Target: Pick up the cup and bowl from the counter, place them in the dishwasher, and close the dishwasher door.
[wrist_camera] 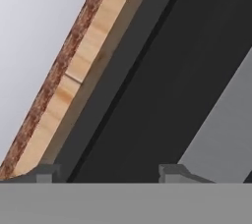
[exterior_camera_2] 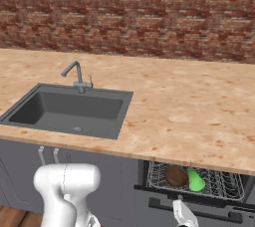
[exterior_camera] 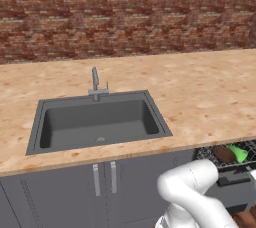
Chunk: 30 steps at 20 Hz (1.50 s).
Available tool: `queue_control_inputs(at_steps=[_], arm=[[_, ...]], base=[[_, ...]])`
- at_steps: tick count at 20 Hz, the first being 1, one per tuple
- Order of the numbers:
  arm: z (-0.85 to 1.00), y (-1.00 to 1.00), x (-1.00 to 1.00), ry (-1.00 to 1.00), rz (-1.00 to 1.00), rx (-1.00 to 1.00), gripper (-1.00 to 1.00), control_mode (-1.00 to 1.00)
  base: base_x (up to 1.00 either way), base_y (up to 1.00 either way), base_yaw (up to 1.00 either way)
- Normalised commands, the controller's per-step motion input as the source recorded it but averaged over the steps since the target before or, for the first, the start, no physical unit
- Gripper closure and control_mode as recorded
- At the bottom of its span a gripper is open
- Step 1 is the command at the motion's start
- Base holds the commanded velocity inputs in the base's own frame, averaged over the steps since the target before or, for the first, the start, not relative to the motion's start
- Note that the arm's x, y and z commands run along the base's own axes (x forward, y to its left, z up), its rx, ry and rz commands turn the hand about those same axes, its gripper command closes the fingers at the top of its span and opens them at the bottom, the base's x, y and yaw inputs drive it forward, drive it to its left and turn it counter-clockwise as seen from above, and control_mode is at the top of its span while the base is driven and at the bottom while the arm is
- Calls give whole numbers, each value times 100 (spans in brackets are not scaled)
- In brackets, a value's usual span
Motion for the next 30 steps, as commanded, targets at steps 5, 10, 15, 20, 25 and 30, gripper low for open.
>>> queue_control_inputs(at_steps=[5, 10, 15, 20, 25, 30], arm=[[-6, 0, 77, -13, 11, 0, -100, -100], [-15, 0, 62, -15, 14, 0, -100, -100], [-25, 0, 48, -18, 18, 0, -100, -100], [-37, -1, 45, -17, 20, 0, -100, -100], [-46, -2, 54, -15, 21, 0, -100, -100], [-46, -1, 68, -13, 20, -2, -100, -100]], base=[[0, 0, 0], [0, 0, 0], [0, 0, 0], [0, 0, 0], [0, 0, 0], [0, 0, 0]])
